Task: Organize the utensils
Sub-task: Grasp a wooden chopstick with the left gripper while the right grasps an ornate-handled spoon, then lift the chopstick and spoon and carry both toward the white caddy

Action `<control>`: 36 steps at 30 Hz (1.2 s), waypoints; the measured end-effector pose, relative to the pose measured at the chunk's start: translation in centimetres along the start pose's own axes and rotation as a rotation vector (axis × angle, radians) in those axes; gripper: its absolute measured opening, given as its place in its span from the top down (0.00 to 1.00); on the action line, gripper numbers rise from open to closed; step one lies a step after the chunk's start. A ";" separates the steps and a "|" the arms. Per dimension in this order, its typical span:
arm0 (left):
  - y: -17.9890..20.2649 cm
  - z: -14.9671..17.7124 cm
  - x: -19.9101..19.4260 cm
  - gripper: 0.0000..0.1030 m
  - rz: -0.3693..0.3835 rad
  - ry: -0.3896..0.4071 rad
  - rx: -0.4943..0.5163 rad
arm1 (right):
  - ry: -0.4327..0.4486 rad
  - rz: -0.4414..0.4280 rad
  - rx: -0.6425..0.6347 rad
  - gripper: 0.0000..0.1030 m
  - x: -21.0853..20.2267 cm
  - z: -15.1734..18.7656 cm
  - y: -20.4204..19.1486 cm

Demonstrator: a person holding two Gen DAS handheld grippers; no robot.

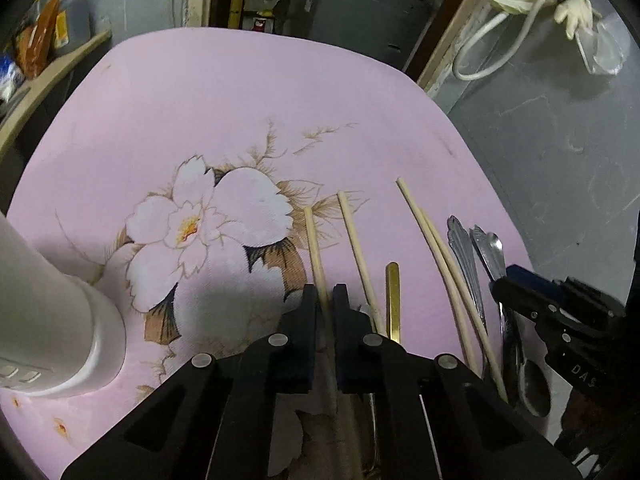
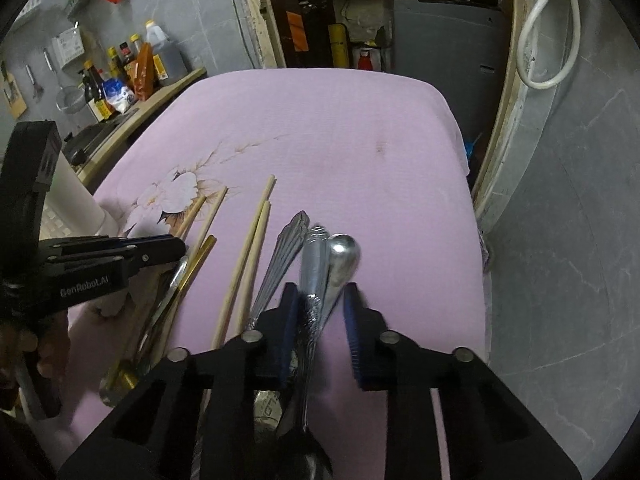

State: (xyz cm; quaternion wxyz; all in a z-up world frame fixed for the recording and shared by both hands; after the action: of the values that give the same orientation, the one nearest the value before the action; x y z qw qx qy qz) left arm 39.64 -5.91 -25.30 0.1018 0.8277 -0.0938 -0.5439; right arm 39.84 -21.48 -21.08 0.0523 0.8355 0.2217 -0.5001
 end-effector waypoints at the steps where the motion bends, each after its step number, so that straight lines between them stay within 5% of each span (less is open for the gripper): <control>1: -0.3 0.1 -0.2 0.95 0.003 -0.003 -0.013 | 0.005 0.004 0.011 0.89 -0.1 0.1 0.3; 17: -1.4 0.0 -0.9 0.97 -0.018 -0.075 -0.023 | -0.048 0.158 0.045 0.89 -0.6 1.5 1.5; 26: -0.8 -0.5 -0.5 0.96 -0.072 -0.101 0.053 | -0.098 0.153 0.140 0.80 1.1 1.0 2.1; 36: -0.2 0.1 -1.5 0.98 -0.067 -0.032 -0.029 | -0.038 0.080 0.177 0.90 -0.4 1.3 1.8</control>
State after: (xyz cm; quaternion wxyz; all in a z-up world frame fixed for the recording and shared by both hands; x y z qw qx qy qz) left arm 38.96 -5.33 -24.11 0.0941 0.8200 -0.0596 -0.5614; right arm 39.39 -23.58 -21.64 0.0024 0.8354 0.1422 -0.5309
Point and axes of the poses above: each gripper's, at about its wrist camera, not at the fingertips, and x roughly the way its jaws point, y to its right, z to its underside, the point moved 10 cm from there along x, roughly the way its jaws point, and after that the axes turned 4 degrees about -y, right-handed, at the moved point
